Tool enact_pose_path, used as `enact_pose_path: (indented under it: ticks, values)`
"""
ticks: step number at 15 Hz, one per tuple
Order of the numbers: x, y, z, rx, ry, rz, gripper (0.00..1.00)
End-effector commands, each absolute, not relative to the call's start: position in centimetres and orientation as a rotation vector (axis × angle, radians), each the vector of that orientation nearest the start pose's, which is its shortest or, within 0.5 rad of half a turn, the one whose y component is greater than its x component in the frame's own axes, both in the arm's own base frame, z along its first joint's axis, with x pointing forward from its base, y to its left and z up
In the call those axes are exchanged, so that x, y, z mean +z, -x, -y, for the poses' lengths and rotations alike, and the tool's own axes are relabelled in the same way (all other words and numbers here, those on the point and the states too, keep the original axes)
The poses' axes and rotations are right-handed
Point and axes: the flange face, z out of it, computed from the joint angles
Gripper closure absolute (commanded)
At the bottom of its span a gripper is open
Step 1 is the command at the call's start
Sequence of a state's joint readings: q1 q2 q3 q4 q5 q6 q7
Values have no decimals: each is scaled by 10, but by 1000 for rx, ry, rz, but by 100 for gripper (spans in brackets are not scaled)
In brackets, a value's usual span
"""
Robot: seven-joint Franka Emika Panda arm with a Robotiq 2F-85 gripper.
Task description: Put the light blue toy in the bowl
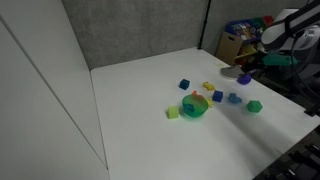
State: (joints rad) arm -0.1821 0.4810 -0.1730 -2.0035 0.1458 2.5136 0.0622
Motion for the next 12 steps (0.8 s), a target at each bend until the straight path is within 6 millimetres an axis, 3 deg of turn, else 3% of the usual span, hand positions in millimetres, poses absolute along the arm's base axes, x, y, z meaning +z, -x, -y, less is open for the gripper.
enact_pose_path:
  ticks: [1, 3, 8, 12]
  values:
    - [199, -588, 220, -37, 3025, -903, 0]
    - [198, -580, 215, -26, 3029, -859, 0]
    - [188, -581, 215, 16, 3058, -875, 0]
    - [154, -582, 225, 64, 3069, -878, 0]
